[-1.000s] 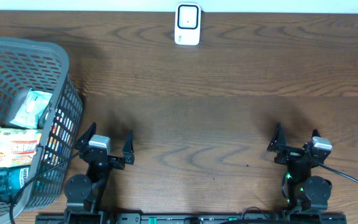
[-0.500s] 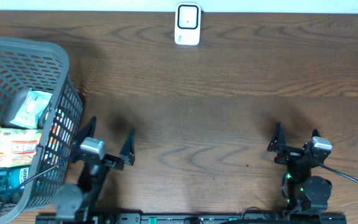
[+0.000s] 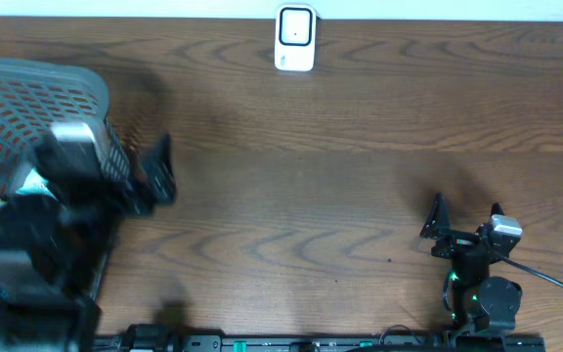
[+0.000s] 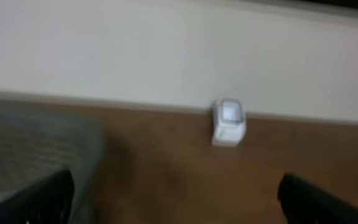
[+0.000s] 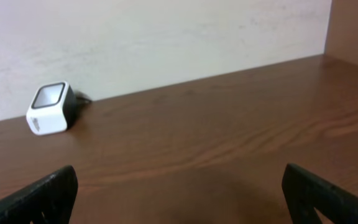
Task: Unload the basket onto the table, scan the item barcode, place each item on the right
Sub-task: 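Reach the left gripper into the basket and grasp the snack bag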
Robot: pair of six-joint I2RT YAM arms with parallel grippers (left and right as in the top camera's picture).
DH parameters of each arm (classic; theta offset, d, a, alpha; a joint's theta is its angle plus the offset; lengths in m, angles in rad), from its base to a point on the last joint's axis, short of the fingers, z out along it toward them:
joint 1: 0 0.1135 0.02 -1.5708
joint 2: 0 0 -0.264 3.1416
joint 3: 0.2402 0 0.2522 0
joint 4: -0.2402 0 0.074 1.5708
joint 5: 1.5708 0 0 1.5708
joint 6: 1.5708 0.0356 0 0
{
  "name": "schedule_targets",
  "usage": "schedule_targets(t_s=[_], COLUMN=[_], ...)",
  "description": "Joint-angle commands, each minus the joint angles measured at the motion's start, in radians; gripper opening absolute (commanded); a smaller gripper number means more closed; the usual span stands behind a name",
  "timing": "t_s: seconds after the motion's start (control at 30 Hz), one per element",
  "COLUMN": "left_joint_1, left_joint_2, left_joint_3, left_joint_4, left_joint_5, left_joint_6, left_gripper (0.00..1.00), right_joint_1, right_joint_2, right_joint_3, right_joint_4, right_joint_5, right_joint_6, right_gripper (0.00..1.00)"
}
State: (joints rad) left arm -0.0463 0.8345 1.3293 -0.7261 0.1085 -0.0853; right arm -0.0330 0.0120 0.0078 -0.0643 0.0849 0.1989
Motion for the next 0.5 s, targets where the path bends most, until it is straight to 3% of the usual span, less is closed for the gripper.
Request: schedule_targets(t_s=[0.0, 0.13, 0.23, 0.3, 0.37, 0.47], left_joint_1=[0.004, 0.004, 0.004, 0.012, 0.050, 0.164], left_joint_2=[0.151, 0.259, 0.298, 0.321, 0.347, 0.385], left_joint_3=[0.278, 0.420, 0.419, 0.419, 0.419, 0.419], left_joint_4=[-0.141, -0.325, -0.344, -0.346, -0.352, -0.364], left_joint_5=[-0.126, -0.119, -0.137, -0.263, -0.435, -0.457], left_joint_6=[0.014, 0.011, 0.048, -0.060, -0.245, -0.364], left_gripper=[0.98, 0.98, 0.98, 0.98, 0.97, 0.98], right_joint_1=[0.006, 0.006, 0.006, 0.006, 0.006, 0.006], right_joint_2=[-0.006, -0.006, -0.006, -0.006, -0.006, -0.006], right_joint_3=[-0.002, -0.002, -0.002, -0.002, -0.002, -0.002], right_joint_4=[-0.001, -0.001, -0.001, -0.001, -0.001, -0.001], right_joint_5=[0.006, 0.006, 0.006, 0.006, 0.006, 0.006], right_joint_6=[0.010, 0.010, 0.010, 0.010, 0.010, 0.010], right_gripper=[0.99, 0.99, 0.99, 0.99, 0.99, 0.99])
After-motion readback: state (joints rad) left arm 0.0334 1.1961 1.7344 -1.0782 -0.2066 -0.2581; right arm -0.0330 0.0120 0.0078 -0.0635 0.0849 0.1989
